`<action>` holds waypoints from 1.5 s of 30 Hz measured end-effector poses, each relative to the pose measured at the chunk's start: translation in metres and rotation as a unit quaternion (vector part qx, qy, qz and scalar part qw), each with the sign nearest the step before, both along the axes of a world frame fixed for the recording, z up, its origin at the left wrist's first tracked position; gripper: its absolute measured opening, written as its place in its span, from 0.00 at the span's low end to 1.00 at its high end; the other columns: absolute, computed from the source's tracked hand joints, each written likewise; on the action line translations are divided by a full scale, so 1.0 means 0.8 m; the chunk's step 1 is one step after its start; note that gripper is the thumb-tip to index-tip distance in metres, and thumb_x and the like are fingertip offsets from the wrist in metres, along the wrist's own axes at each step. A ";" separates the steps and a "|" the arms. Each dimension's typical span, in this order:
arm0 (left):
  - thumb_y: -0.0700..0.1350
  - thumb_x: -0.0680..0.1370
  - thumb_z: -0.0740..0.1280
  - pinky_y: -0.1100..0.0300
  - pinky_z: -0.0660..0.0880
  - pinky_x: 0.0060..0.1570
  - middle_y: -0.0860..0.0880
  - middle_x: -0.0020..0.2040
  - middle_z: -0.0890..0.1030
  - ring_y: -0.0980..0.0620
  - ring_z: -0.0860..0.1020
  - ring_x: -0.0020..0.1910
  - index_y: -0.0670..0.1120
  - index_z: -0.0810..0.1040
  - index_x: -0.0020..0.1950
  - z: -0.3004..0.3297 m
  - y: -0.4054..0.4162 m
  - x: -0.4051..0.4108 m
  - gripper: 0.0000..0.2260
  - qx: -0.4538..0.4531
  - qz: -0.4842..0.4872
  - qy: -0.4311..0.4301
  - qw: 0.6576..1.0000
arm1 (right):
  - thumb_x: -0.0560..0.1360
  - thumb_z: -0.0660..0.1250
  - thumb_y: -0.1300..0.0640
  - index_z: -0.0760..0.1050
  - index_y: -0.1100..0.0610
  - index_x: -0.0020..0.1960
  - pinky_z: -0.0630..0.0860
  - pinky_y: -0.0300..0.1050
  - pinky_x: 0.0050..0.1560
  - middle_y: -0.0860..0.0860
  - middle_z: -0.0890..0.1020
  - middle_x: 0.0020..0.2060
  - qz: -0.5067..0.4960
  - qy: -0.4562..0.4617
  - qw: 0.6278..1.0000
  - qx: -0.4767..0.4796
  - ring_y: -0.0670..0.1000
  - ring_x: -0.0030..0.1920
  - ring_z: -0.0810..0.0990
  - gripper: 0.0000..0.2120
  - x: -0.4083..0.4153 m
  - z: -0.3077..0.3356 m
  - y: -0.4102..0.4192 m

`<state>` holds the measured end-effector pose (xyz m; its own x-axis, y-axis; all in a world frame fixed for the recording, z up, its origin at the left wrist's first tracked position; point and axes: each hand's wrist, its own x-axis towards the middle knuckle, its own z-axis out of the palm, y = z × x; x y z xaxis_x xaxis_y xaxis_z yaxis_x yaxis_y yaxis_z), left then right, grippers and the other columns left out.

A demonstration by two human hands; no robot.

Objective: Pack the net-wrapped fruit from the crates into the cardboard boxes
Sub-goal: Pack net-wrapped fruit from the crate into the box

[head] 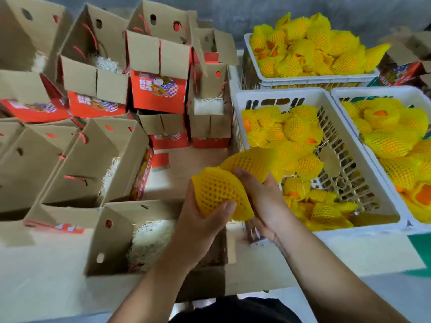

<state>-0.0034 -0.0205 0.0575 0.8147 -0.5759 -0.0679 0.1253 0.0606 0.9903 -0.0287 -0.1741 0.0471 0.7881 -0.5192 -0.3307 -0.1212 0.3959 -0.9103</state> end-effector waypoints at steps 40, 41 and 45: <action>0.56 0.74 0.76 0.67 0.74 0.54 0.59 0.65 0.77 0.62 0.77 0.59 0.61 0.71 0.68 -0.104 0.203 0.110 0.25 0.307 -0.303 -0.099 0.897 | 0.65 0.80 0.42 0.71 0.51 0.60 0.82 0.52 0.48 0.51 0.85 0.47 0.079 0.182 0.965 -0.175 0.49 0.46 0.84 0.30 0.009 -0.062 0.192; 0.55 0.73 0.78 0.71 0.74 0.52 0.63 0.63 0.79 0.65 0.78 0.59 0.66 0.70 0.67 -0.096 0.209 0.098 0.27 0.216 -0.269 -0.073 0.936 | 0.65 0.79 0.40 0.75 0.53 0.59 0.82 0.52 0.43 0.51 0.85 0.45 0.104 0.176 0.969 -0.140 0.50 0.42 0.84 0.30 0.008 -0.053 0.192; 0.54 0.72 0.76 0.58 0.79 0.57 0.59 0.59 0.84 0.59 0.82 0.58 0.72 0.72 0.68 -0.096 0.217 0.066 0.28 0.100 -0.073 -0.054 0.991 | 0.68 0.74 0.38 0.78 0.56 0.58 0.71 0.42 0.32 0.53 0.83 0.38 0.172 0.145 0.974 -0.038 0.50 0.35 0.78 0.27 0.004 -0.029 0.207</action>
